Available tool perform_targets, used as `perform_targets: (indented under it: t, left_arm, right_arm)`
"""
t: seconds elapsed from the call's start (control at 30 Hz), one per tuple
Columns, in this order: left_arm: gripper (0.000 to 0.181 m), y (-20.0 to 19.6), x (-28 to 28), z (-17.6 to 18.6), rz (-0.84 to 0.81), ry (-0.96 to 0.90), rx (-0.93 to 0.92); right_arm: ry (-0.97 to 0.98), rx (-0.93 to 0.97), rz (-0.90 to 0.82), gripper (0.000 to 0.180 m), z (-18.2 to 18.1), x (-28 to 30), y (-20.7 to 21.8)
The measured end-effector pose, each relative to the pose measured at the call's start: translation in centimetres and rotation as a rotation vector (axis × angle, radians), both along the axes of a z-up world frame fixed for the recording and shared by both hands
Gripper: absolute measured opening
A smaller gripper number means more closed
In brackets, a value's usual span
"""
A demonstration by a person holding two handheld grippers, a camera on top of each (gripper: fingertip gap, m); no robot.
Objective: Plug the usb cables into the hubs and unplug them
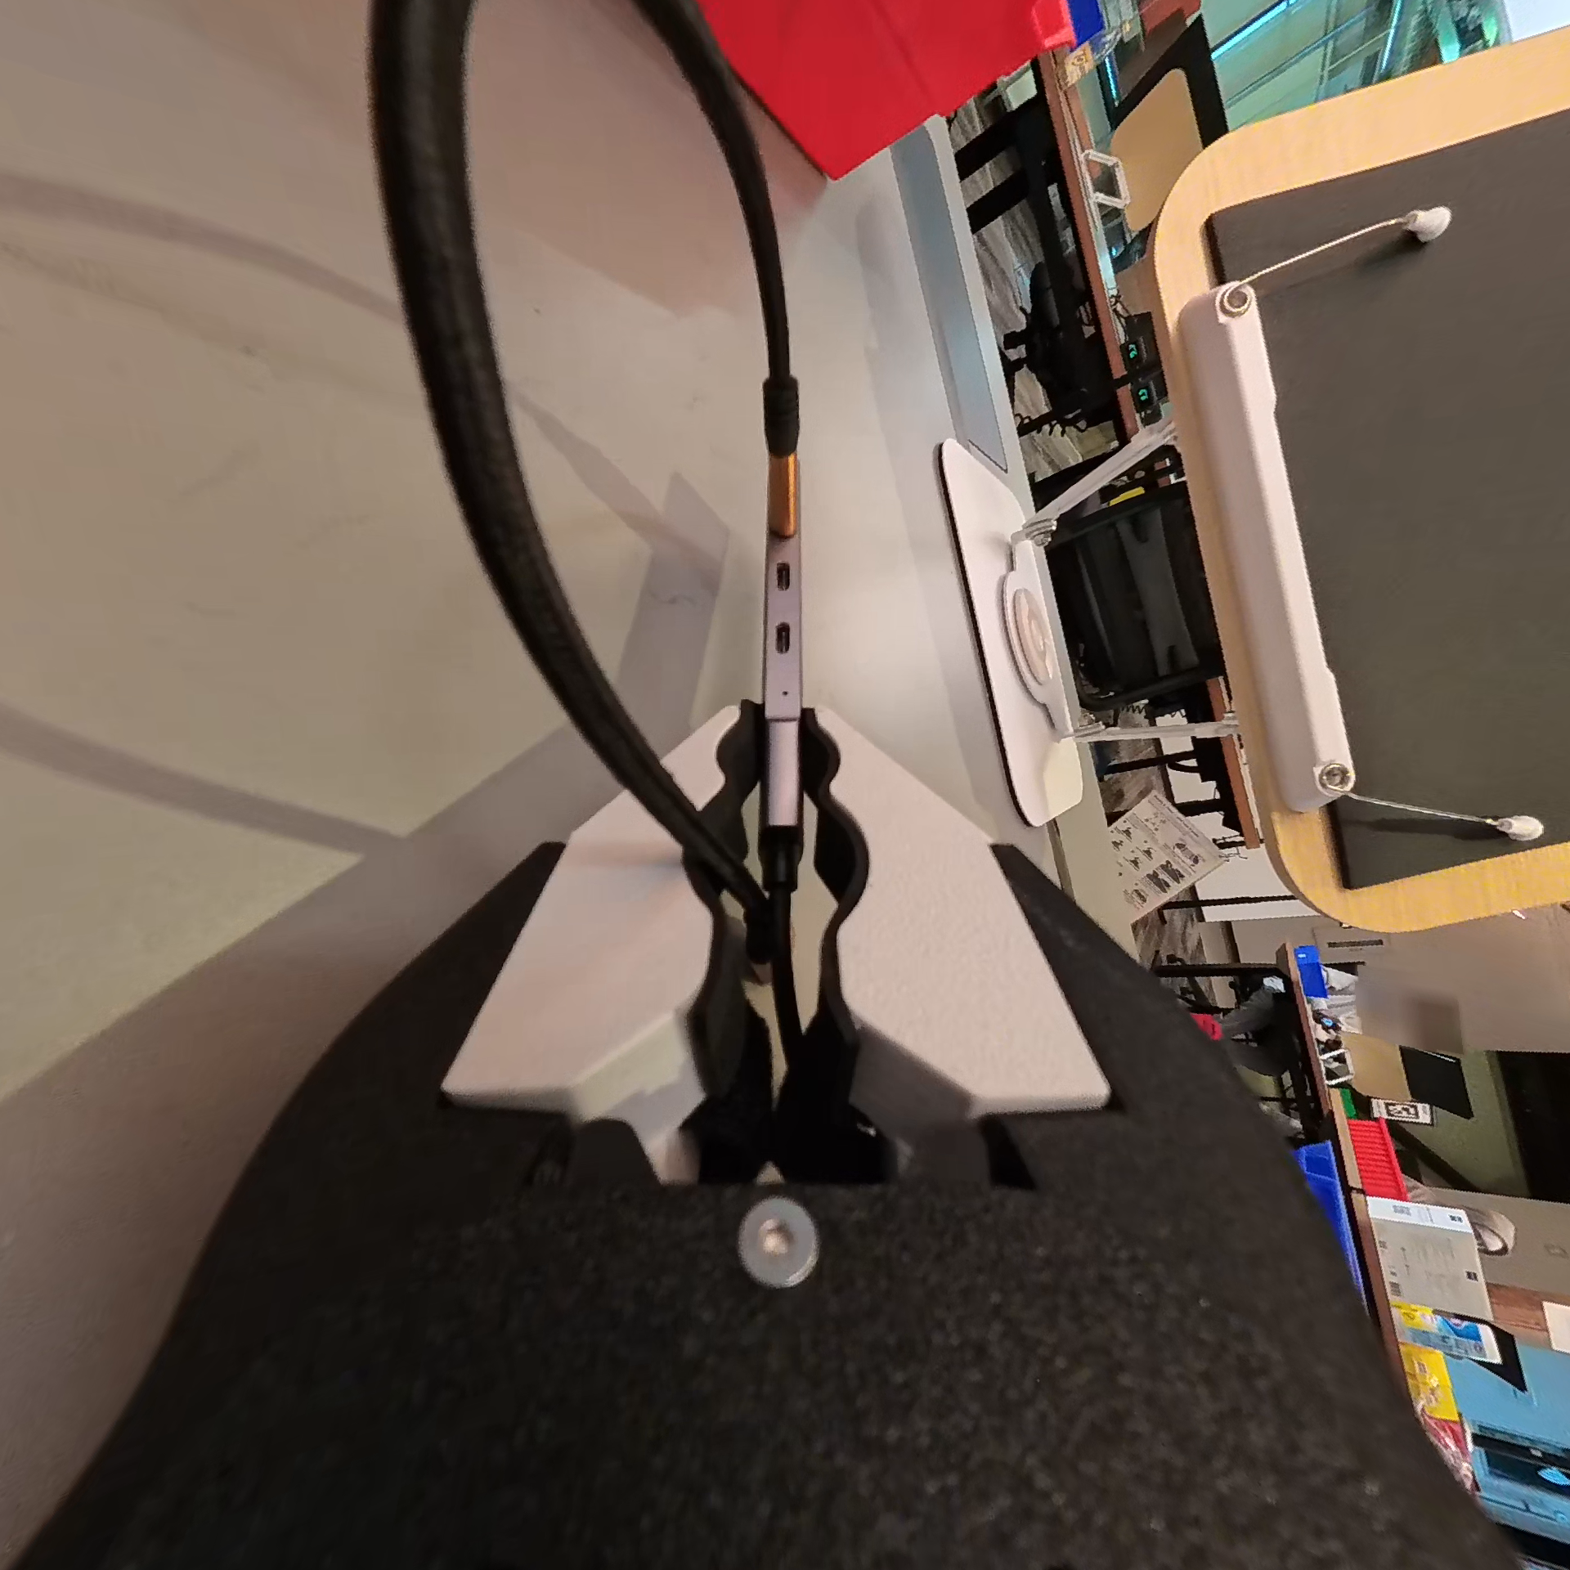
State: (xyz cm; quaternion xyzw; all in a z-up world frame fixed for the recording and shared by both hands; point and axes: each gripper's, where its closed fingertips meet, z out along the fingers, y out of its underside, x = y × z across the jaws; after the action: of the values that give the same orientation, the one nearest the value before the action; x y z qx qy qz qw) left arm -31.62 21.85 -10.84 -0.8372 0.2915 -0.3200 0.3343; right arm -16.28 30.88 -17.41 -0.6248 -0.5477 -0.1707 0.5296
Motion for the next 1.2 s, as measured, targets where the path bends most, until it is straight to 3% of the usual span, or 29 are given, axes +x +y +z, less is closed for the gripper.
perform_targets:
  t: [0.13,0.33,0.5,0.57,0.63,0.7,0.77,0.8,0.87,1.03,1.2]
  left_arm:
    - [0.003,-0.4,0.1,-4.4,0.162,-0.053,-0.142]
    - [0.003,-0.8,-1.9,-4.5,0.319,-0.105,-0.138]
    - [0.016,-4.0,-0.8,-4.1,0.256,-0.172,-0.205]
    - [0.018,-4.8,-0.5,-2.9,0.132,-0.151,-0.09]
    - [0.021,-4.4,-0.5,-0.9,-0.054,-0.07,0.154]
    - [0.027,-5.8,0.7,0.5,-0.389,-0.024,0.341]
    - [0.03,-8.2,1.6,-0.7,-0.762,0.097,0.373]
    - [0.03,-8.0,2.1,-1.4,-0.86,0.175,0.397]
    - [0.033,-7.1,3.3,-2.9,-0.986,0.29,0.406]
    - [0.034,-6.9,4.5,-6.4,-1.29,0.454,0.177]
    - [0.034,-6.0,5.1,-8.8,-1.36,0.546,0.205]
  right_arm:
    - [0.001,0.001,-0.001,0.007,0.0,0.0,0.0]
    - [0.015,-0.007,0.005,0.007,0.1,-0.1,0.0]
    - [0.016,-0.007,0.005,0.007,0.1,-0.1,0.0]
    - [0.017,-0.009,0.006,0.007,0.1,-0.1,0.0]
    - [0.02,-0.01,0.009,0.007,0.1,-0.1,-0.1]
    - [0.021,-0.015,0.016,0.007,0.1,-0.3,-0.1]
    - [0.019,-0.017,0.024,0.007,0.0,-0.4,-0.2]
    - [0.017,-0.017,0.025,0.007,0.0,-0.4,-0.2]
    - [0.01,-0.013,0.024,0.007,-0.1,-0.4,-0.2]
    - [0.0,-0.017,0.03,0.007,-0.3,-0.5,-0.3]
    - [0.007,-0.021,0.035,0.007,-0.2,-0.5,-0.4]
